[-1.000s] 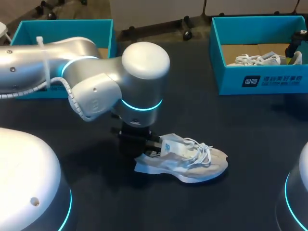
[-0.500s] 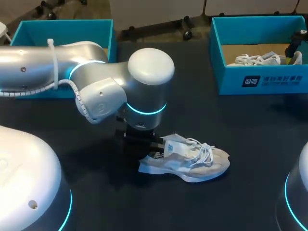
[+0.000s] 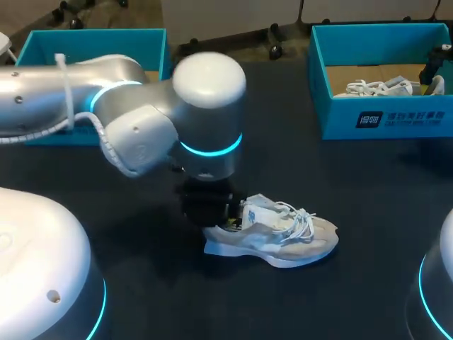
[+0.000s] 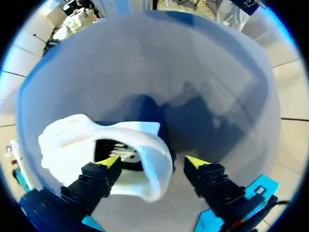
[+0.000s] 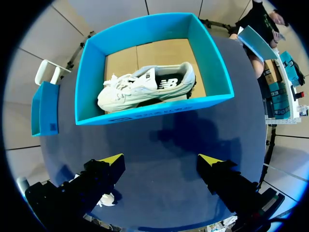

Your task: Take the shoe out of the shoebox, open the shoe tongue, remove and reinsert the insole, then place the shoe into the shoebox

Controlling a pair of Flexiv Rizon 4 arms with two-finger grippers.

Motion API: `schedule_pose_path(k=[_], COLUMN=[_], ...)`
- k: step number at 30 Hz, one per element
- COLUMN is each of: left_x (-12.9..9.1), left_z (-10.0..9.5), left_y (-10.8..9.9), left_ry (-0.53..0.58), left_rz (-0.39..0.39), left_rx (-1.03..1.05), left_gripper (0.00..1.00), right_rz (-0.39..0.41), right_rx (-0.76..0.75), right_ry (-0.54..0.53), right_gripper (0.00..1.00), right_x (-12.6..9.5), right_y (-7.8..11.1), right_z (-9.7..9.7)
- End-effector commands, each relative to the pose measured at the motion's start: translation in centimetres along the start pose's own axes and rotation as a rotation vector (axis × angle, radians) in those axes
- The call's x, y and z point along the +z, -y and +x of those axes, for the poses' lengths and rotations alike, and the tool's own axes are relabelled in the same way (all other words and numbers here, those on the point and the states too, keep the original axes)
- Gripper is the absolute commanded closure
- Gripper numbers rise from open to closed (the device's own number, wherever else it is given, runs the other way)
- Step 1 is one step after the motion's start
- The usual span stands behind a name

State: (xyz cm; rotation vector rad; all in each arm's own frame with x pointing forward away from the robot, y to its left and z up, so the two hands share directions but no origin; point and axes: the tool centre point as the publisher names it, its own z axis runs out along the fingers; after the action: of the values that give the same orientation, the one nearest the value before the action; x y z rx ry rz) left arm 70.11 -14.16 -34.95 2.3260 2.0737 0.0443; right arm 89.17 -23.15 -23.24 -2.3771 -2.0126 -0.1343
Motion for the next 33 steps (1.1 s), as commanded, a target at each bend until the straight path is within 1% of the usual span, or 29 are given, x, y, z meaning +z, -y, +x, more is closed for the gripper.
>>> schedule_pose_path(k=[1, 3, 5, 7, 11, 13, 14, 16, 31, 33], left_x=[-6.5, -8.0, -9.2, -10.0, -10.8, -11.1, -11.1, -11.1, -11.1, -10.4], left_z=[3.8, 4.5, 5.1, 5.7, 6.9, 7.6, 7.9, 8.7, 8.7, 8.9], left_y=[1.3, 1.7, 2.1, 2.5, 3.5, 4.0, 4.2, 4.2, 4.2, 3.8], left_ry=[0.138, 0.168, 0.212, 0.241, 0.313, 0.351, 0.373, 0.379, 0.379, 0.389], left_rz=[0.009, 0.031, 0.089, 0.133, 0.237, 0.253, 0.292, 0.330, 0.330, 0.347], left_rx=[-0.058, -0.121, -0.209, -0.307, -0.420, -0.477, -0.513, -0.594, -0.594, -0.680], left_gripper=[0.00, 0.00, 0.00, 0.00, 0.00, 0.00, 0.00, 0.00, 0.00, 0.00], right_rz=[0.000, 0.000, 0.000, 0.000, 0.000, 0.000, 0.000, 0.000, 0.000, 0.000], right_rx=[0.001, 0.001, 0.001, 0.001, 0.001, 0.001, 0.001, 0.001, 0.001, 0.001], right_ry=[0.000, 0.000, 0.000, 0.000, 0.000, 0.000, 0.000, 0.000, 0.000, 0.000], right_gripper=[0.00, 0.00, 0.00, 0.00, 0.00, 0.00, 0.00, 0.00, 0.00, 0.00], right_x=[0.0, 0.0, 0.0, 0.0, 0.0, 0.0, 0.0, 0.0, 0.0, 0.0], right_y=[0.0, 0.0, 0.0, 0.0, 0.0, 0.0, 0.0, 0.0, 0.0, 0.0], right_z=[0.0, 0.0, 0.0, 0.0, 0.0, 0.0, 0.0, 0.0, 0.0, 0.0])
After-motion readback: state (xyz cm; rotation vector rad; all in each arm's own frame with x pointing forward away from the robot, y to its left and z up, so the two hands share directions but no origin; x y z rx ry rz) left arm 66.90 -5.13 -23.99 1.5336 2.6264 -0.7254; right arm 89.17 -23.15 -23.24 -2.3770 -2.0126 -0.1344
